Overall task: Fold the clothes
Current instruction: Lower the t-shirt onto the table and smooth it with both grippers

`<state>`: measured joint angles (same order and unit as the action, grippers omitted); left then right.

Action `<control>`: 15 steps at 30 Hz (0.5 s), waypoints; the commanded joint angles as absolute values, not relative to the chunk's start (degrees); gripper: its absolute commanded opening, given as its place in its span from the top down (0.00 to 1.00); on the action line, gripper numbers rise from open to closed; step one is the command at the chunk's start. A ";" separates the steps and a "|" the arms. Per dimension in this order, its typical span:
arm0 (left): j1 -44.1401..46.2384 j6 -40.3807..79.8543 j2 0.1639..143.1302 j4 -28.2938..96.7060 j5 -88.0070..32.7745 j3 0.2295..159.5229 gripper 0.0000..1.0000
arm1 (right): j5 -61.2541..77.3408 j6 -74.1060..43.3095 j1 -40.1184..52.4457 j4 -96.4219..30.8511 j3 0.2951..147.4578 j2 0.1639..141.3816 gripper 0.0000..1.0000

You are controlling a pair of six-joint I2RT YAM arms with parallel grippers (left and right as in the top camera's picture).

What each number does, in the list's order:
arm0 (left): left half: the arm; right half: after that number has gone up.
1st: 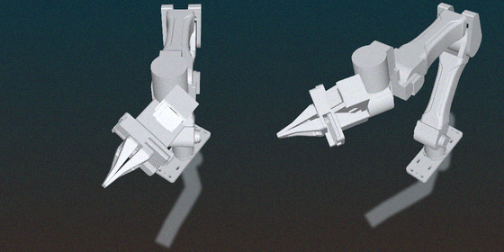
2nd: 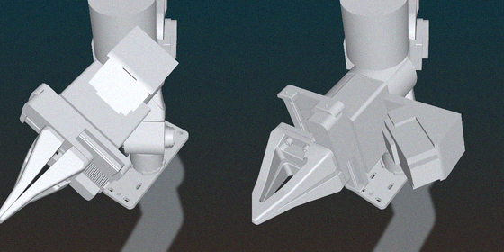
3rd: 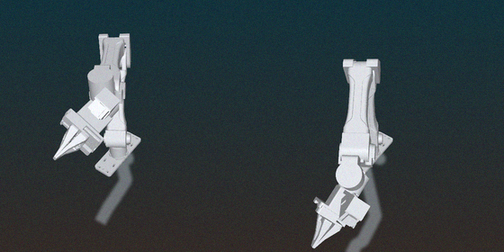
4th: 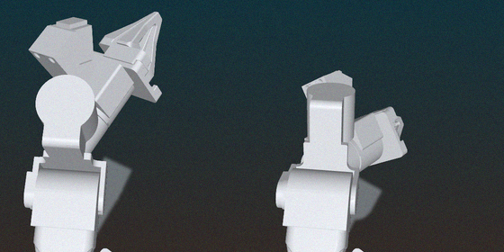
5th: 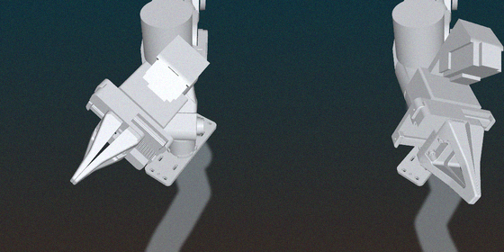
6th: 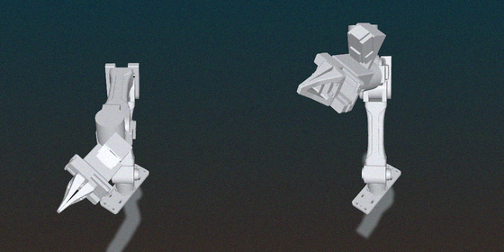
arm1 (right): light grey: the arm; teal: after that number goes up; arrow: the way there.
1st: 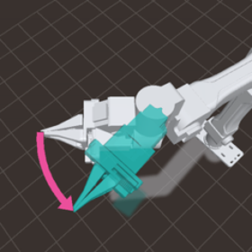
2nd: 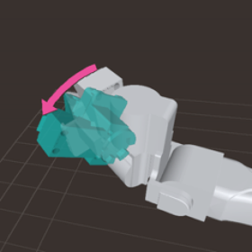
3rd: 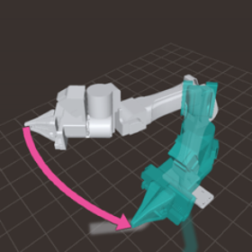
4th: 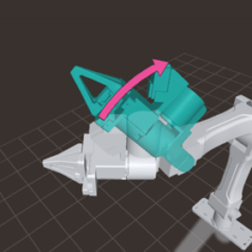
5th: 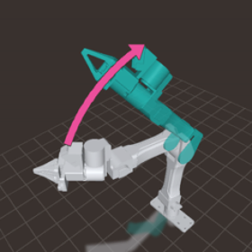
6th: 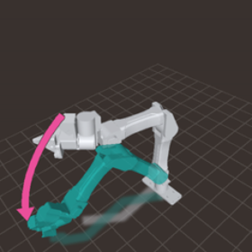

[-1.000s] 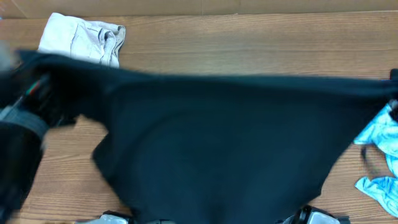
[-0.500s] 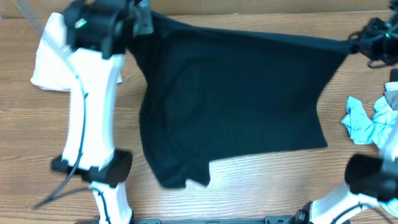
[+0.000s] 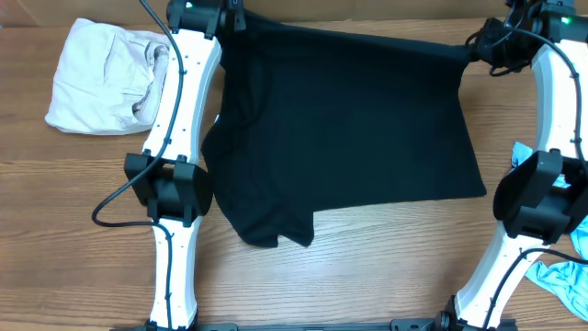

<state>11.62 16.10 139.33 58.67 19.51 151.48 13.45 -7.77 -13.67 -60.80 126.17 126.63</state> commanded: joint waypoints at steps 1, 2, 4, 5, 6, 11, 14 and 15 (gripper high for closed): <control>11.27 16.25 138.19 58.46 19.25 151.98 0.96 | 11.44 -8.14 -14.31 -60.27 126.41 126.56 0.96; 11.27 16.19 138.15 58.94 18.68 152.00 0.96 | 11.44 -8.14 -14.46 -60.58 126.43 126.56 0.96; 11.27 14.92 138.08 60.29 16.58 152.05 0.96 | 11.44 -8.14 -14.87 -61.93 126.43 126.56 0.96; 11.27 14.68 138.08 61.45 15.25 152.14 0.96 | 11.46 -8.14 -15.16 -63.02 126.43 126.56 0.96; 11.27 14.68 138.08 62.89 13.89 152.29 0.96 | 11.46 -8.14 -15.49 -64.20 126.43 126.56 0.96; 11.27 14.55 138.08 71.85 9.30 152.42 0.96 | 11.46 -8.08 -17.43 -70.24 126.43 126.56 0.96; 11.27 14.59 138.08 77.89 8.99 152.40 0.96 | 11.46 -7.99 -18.57 -74.00 126.43 126.56 0.96; 11.27 14.59 138.08 79.77 8.97 152.40 0.96 | 11.51 -7.38 -18.85 -75.35 126.43 126.56 0.96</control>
